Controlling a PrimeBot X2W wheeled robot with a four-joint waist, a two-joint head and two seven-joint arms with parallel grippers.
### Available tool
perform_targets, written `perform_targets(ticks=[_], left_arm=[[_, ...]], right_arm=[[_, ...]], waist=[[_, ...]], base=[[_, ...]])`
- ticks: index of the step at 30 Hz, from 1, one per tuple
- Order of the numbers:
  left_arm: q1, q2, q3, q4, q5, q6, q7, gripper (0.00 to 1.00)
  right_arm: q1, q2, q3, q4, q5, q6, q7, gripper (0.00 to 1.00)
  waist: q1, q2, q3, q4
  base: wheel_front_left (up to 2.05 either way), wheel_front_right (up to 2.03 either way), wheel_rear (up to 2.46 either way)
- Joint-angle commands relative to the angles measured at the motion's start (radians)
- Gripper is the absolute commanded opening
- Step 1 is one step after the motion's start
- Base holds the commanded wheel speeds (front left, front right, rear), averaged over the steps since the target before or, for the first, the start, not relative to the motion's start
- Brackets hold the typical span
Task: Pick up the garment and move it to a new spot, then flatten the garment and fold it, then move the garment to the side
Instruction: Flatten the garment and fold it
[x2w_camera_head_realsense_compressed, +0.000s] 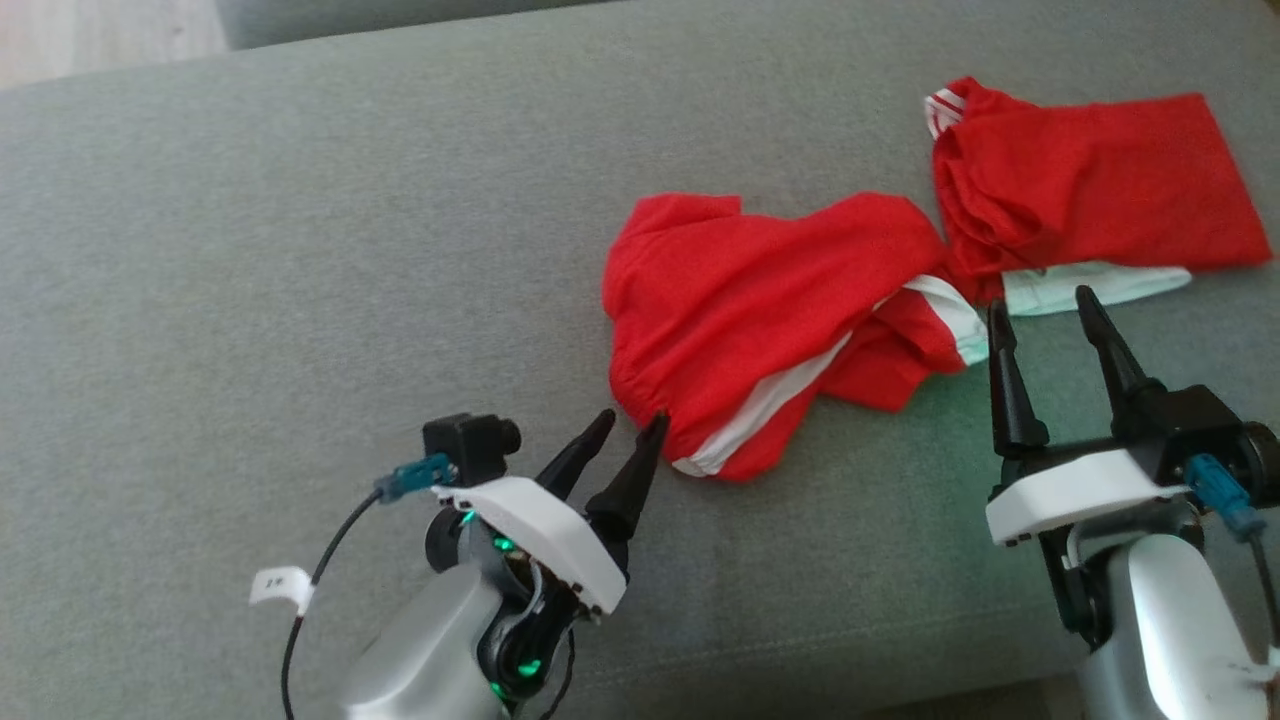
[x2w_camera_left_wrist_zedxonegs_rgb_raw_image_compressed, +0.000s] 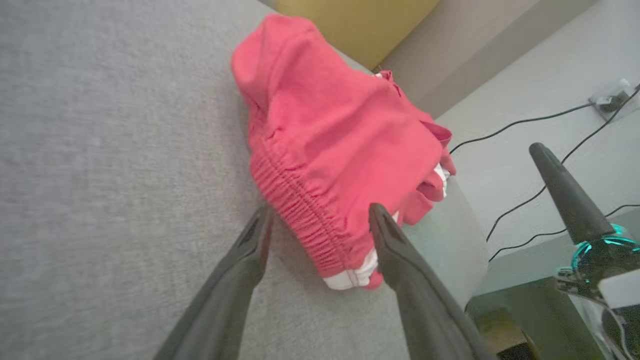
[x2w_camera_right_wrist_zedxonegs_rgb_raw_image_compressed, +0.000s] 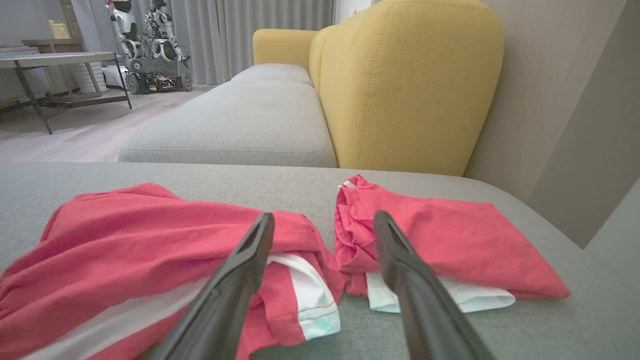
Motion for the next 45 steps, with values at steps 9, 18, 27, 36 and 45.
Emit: perform_targets(ticks=[9, 18, 27, 36, 45], left_arm=[[-0.102, 0.007, -0.039, 0.073, -0.056, 0.008, -0.019, 1.00], [-0.190, 0.025, -0.020, 0.119, -0.014, 0.029, -0.092, 0.00], [-0.254, 0.131, 0.097, 0.052, 0.121, 0.071, -0.101, 0.00], [-0.257, 0.167, 0.059, 0.107, 0.237, 0.078, -0.085, 0.00], [-0.264, 0.141, 0.096, 0.171, 0.240, 0.094, -0.100, 1.00]], right_arm=[[-0.047, -0.002, 0.033, -0.005, 0.021, -0.001, -0.026, 1.00], [-0.055, -0.002, 0.043, 0.013, 0.028, -0.001, -0.039, 1.00], [-0.052, -0.002, 0.063, 0.029, 0.017, -0.001, -0.037, 1.00], [-0.062, -0.002, 0.110, 0.057, 0.024, -0.001, -0.039, 1.00], [-0.071, -0.002, 0.119, 0.071, 0.030, -0.001, -0.042, 1.00]], waist=[[0.0000, 0.0000, 0.024, -0.040], [0.0000, 0.0000, 0.019, -0.040], [0.0000, 0.0000, -0.005, -0.008], [0.0000, 0.0000, 0.002, -0.002], [0.0000, 0.0000, 0.013, 0.005]], base=[[0.00, 0.00, 0.00], [0.00, 0.00, 0.00], [0.00, 0.00, 0.00], [0.00, 0.00, 0.00], [0.00, 0.00, 0.00]])
